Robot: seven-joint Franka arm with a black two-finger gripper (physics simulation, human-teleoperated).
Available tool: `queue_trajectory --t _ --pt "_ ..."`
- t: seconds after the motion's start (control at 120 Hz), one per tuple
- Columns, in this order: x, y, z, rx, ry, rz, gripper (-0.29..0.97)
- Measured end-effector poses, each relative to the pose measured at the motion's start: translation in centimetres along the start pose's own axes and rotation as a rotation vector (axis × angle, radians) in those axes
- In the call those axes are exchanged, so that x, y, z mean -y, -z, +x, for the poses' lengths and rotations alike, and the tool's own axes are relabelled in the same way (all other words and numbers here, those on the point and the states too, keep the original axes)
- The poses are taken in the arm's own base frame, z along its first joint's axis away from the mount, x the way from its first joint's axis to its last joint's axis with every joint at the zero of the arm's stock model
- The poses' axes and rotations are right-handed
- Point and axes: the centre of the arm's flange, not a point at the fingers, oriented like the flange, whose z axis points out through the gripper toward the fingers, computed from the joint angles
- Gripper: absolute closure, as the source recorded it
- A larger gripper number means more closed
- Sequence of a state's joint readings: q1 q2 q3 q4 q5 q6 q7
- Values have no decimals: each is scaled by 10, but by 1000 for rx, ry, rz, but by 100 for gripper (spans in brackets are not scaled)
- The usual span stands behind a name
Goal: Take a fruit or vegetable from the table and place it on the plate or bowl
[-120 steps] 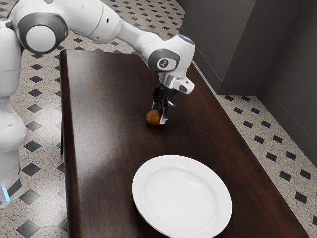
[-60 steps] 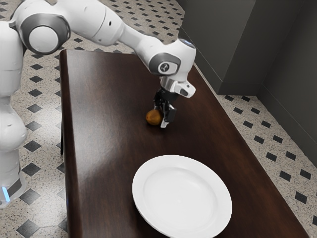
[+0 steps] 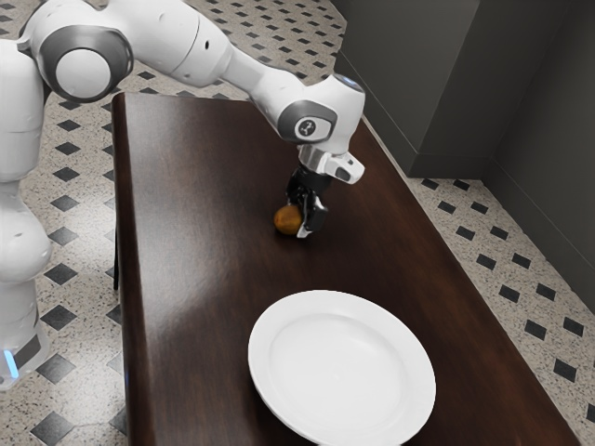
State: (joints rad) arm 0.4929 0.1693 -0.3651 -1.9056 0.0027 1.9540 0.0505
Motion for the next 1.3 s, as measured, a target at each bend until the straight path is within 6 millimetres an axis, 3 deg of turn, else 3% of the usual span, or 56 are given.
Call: queue_trajectory --t 0.158,0.4,0.567,0.692,0.733,0.767,0.792,0.825,0.883,0.917,0.958,1.0,1.042,1.225,1.3 --pt "0 1 0 -5 2 3 39" --pt "0 8 0 -18 5 10 40" --pt "-8 61 -18 -89 3 50 40" --pt "-35 98 -37 -126 -28 79 40" --pt "-55 105 -42 -134 -50 79 39" --pt "-92 105 -45 -135 -109 76 39" --pt "-137 103 -51 -133 -187 76 39" --pt "-214 99 -68 -133 -325 76 39" --pt "-344 88 -126 -127 -580 73 40" --pt "-396 81 -162 -123 -693 72 40" --pt "-432 74 -193 -117 -779 71 40" --pt "-445 71 -205 -114 -809 70 40" --pt "-441 72 -200 -117 -800 69 40" --pt "-396 96 -128 -165 -717 -1 39" --pt "-392 96 -114 -170 -723 -12 39"
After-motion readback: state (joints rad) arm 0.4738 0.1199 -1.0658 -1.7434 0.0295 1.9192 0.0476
